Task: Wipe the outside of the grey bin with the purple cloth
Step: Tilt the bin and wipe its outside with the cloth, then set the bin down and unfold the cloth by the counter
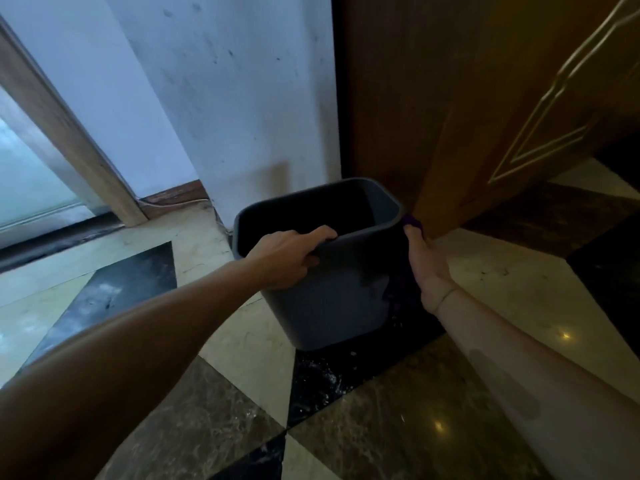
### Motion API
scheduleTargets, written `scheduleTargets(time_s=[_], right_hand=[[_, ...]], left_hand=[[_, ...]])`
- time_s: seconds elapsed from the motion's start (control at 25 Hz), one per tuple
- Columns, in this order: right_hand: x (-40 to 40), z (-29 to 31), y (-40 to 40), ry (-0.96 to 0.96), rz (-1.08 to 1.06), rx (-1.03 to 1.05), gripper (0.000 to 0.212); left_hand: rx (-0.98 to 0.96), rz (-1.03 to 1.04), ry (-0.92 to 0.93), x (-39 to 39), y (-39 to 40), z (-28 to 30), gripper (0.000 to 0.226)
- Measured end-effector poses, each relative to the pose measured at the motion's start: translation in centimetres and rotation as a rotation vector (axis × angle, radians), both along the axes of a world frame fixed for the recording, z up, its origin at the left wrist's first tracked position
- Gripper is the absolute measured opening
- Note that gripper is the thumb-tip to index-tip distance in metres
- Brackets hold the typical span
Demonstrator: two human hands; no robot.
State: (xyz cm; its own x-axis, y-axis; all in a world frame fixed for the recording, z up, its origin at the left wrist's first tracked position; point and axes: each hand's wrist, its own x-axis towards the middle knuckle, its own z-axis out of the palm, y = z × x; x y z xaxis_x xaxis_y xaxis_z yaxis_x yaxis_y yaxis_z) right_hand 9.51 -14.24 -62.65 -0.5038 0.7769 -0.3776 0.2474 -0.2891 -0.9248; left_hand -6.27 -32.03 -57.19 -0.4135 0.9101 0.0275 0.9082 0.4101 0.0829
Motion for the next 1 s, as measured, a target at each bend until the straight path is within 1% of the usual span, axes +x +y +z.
scheduleTargets(time_s=[0.2,0.4,0.48,0.76,0.92,1.0], right_hand=[[-1.5,-1.5,-0.2,-0.013,0.002,0.029,0.064],[-2.6,-2.9,-0.2,-0.018,0.023,0.069,0.075],[-2.5,-3.6,-0.3,-0.021,0.020,0.071,0.075],[-0.9,-4.2,-0.4,0.021,-0.014,-0.066,0.064],[0.8,-2.4,0.2,0.028,-0.075,-0.130,0.060],[1.9,-0.6,0.3,0.108,-0.095,-0.176,0.053]], left_hand=[[0.063,-0.020,0.083,-2.0,-0.4,-2.8,0.041],[0.083,-0.064,0.146,-2.8,-0.8,-4.3,0.044],[0.083,-0.080,0.156,-2.6,-1.1,-4.7,0.045],[0.062,-0.129,0.193,-1.2,-1.7,-6.3,0.048],[0.027,-0.090,0.197,-0.8,-1.6,-6.5,0.049],[0.048,-0.070,0.203,-0.3,-1.5,-5.7,0.050]])
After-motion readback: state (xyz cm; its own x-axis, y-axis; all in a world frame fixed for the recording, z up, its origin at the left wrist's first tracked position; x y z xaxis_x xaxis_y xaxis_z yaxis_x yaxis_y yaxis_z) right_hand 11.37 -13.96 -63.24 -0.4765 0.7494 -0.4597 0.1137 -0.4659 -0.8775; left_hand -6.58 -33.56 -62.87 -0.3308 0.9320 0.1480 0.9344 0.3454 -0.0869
